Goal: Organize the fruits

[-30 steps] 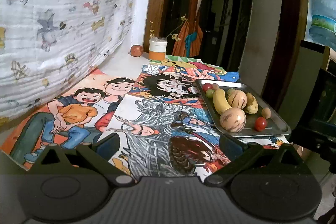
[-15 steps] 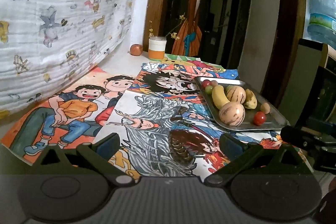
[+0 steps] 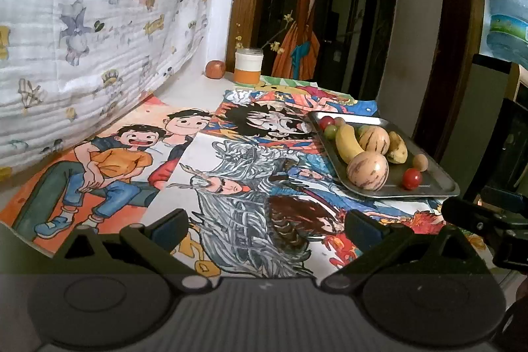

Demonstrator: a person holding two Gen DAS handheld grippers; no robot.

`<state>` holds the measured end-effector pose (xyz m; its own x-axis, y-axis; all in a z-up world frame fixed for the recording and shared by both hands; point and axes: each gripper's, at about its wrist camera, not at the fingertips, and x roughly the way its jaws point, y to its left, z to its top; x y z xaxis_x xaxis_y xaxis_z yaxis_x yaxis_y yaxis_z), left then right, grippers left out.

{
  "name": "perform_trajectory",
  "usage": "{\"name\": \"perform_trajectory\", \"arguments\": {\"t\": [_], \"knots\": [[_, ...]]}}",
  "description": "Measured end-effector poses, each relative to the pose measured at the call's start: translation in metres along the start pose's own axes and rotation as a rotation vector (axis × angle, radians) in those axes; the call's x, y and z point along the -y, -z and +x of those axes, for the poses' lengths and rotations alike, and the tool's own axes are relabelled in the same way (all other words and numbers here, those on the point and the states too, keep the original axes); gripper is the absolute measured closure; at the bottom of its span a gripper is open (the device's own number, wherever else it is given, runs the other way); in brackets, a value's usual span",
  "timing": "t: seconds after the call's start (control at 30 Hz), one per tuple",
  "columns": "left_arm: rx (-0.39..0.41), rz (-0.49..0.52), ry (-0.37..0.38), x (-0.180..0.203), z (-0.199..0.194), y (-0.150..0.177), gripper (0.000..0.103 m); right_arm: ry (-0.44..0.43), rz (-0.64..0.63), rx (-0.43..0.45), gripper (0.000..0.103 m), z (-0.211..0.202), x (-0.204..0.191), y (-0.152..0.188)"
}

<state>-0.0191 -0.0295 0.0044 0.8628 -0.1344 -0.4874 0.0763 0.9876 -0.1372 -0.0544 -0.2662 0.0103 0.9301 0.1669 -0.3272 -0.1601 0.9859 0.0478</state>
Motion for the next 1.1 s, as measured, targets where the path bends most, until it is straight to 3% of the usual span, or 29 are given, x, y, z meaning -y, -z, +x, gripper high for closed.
{"name": "perform_trajectory", "arguments": {"t": [1.1], "knots": [[-0.015,-0.004,-0.003,-0.0011,-0.0003,0.0021,0.000,0.000,0.001,-0.005,0.001,-0.0003,-0.0014,0.0003]]}}
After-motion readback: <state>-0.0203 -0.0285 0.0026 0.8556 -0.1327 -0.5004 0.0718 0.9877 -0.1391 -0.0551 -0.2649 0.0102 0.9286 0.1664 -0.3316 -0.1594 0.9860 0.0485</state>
